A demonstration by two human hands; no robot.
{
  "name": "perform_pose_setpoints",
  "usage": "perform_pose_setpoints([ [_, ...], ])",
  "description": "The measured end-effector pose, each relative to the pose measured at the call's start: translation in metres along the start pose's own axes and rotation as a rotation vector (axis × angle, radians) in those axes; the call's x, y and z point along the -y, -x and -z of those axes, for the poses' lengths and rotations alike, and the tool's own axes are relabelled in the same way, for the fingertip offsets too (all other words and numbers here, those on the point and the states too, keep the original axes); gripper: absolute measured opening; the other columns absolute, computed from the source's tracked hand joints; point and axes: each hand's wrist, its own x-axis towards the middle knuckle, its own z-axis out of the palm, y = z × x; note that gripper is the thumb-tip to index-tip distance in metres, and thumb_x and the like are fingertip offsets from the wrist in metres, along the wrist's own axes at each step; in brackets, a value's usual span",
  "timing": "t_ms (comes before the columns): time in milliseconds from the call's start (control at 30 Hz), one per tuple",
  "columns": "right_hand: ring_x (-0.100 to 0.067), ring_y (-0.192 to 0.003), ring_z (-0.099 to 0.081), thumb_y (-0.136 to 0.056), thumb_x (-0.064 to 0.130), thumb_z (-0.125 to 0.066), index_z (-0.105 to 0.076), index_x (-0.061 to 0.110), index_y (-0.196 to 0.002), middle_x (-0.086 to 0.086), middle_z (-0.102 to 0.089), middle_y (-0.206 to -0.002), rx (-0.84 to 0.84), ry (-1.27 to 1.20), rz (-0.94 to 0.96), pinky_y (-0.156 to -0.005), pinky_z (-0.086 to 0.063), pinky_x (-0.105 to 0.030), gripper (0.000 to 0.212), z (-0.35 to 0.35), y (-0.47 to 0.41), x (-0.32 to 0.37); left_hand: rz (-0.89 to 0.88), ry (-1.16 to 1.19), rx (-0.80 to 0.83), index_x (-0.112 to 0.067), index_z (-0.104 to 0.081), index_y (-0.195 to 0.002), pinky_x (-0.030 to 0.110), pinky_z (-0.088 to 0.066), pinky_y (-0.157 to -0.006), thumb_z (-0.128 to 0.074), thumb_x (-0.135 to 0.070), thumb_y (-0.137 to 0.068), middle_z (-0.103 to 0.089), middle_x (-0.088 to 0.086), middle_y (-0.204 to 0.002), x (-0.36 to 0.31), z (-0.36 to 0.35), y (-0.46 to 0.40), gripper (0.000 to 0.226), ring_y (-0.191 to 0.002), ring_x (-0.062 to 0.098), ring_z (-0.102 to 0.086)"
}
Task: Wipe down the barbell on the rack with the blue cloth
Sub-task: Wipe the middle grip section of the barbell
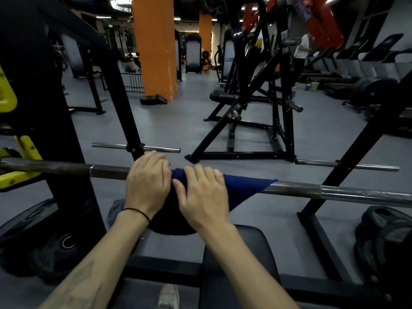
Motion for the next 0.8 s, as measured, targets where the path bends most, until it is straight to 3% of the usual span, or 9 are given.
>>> perform_pose_setpoints([
  [67, -0.028, -0.093, -0.053, -0.101, 0.052, -0.044, -0.062, 0.017, -0.109, -0.003, -0.06, -0.097, -0.017, -0.002, 0.008, -0.094, -0.039, -0.043, 0.04, 0.011, 0.01, -0.033, -0.004, 0.064, 0.037, -0.003, -0.072, -0.098, 0.043, -0.048, -0.095, -0.035, -0.026, -0.101, -0.07, 0.009, -0.107, -0.017, 0.002, -0.003, 0.044, -0.108, 0.028, -0.062],
  [167, -0.029, -0.099, -0.053, -0.102, 0.054, -0.041, -0.062, 0.017, -0.115, -0.003, -0.06, -0.102, -0.057, 0.052, -0.071, -0.101, -0.037, -0.045, 0.044, 0.034, 0.029, -0.094, -0.064, 0.116, 0.053, -0.008, -0.068, -0.089, 0.042, -0.052, -0.073, -0.036, -0.031, -0.101, -0.066, 0.005, -0.092, -0.044, 0.002, -0.009, 0.041, -0.087, 0.026, -0.062],
  [233, -0.031, -0.101, -0.053, -0.103, 0.052, -0.038, -0.064, 0.015, -0.113, -0.005, -0.06, -0.1, -0.093, 0.112, -0.131, -0.103, -0.036, -0.047, 0.046, 0.052, 0.041, -0.132, -0.149, 0.071, 0.024, -0.014, -0.059, -0.075, 0.037, -0.043, -0.058, -0.037, -0.034, -0.102, -0.057, 0.002, -0.075, -0.058, -0.001, -0.007, 0.04, -0.067, 0.025, -0.054],
  [300, -0.032, -0.101, -0.053, -0.103, 0.05, -0.036, -0.065, 0.013, -0.108, -0.006, -0.06, -0.097, -0.126, 0.129, -0.202, -0.105, -0.035, -0.047, 0.047, 0.061, 0.046, -0.15, -0.208, 0.011, 0.009, -0.017, -0.051, -0.067, 0.034, -0.032, -0.054, -0.034, -0.037, -0.105, -0.05, 0.001, -0.062, -0.062, -0.002, -0.005, 0.046, -0.055, 0.026, -0.048],
  [467, -0.033, -0.099, -0.052, -0.102, 0.041, -0.038, -0.063, 0.012, -0.09, -0.009, -0.061, -0.095, -0.202, 0.113, -0.388, -0.114, -0.029, -0.053, 0.04, 0.043, 0.033, -0.115, -0.17, -0.072, 0.054, -0.017, -0.049, -0.054, 0.03, -0.029, -0.048, -0.035, -0.036, -0.104, -0.053, 0.004, -0.049, -0.06, -0.008, -0.013, 0.055, -0.043, 0.031, -0.052],
  [600, -0.032, -0.091, -0.053, -0.1, 0.04, -0.04, -0.063, 0.015, -0.088, -0.008, -0.061, -0.091, -0.151, 0.087, -0.276, -0.107, -0.033, -0.051, 0.036, 0.014, 0.014, -0.049, -0.087, -0.134, 0.146, -0.01, -0.057, -0.044, 0.026, -0.026, -0.047, -0.039, -0.03, -0.097, -0.054, 0.01, -0.042, -0.065, -0.004, -0.019, 0.059, -0.036, 0.032, -0.052],
  [667, -0.031, -0.089, -0.055, -0.1, 0.034, -0.041, -0.065, 0.015, -0.09, -0.007, -0.062, -0.09, -0.15, 0.047, -0.217, -0.102, -0.036, -0.047, 0.032, 0.004, 0.009, -0.027, -0.072, -0.207, 0.266, -0.007, -0.065, -0.051, 0.028, -0.033, -0.049, -0.037, -0.03, -0.099, -0.06, 0.013, -0.051, -0.072, 0.004, -0.027, 0.061, -0.046, 0.033, -0.06],
  [733, -0.03, -0.087, -0.055, -0.102, 0.035, -0.041, -0.065, 0.015, -0.092, -0.006, -0.061, -0.089, -0.137, 0.045, -0.141, -0.095, -0.037, -0.044, 0.033, 0.005, 0.008, -0.031, -0.054, -0.237, 0.434, -0.008, -0.073, -0.078, 0.034, -0.04, -0.063, -0.031, -0.033, -0.105, -0.071, 0.013, -0.081, -0.076, 0.009, -0.034, 0.057, -0.078, 0.034, -0.068],
  [800, -0.029, -0.085, -0.053, -0.103, 0.043, -0.039, -0.066, 0.016, -0.097, -0.005, -0.06, -0.089, -0.094, 0.098, -0.031, -0.089, -0.038, -0.044, 0.038, 0.016, 0.014, -0.057, -0.069, -0.232, 0.501, -0.01, -0.072, -0.099, 0.036, -0.041, -0.074, -0.027, -0.034, -0.106, -0.071, 0.014, -0.103, -0.072, 0.008, -0.04, 0.051, -0.098, 0.036, -0.066],
])
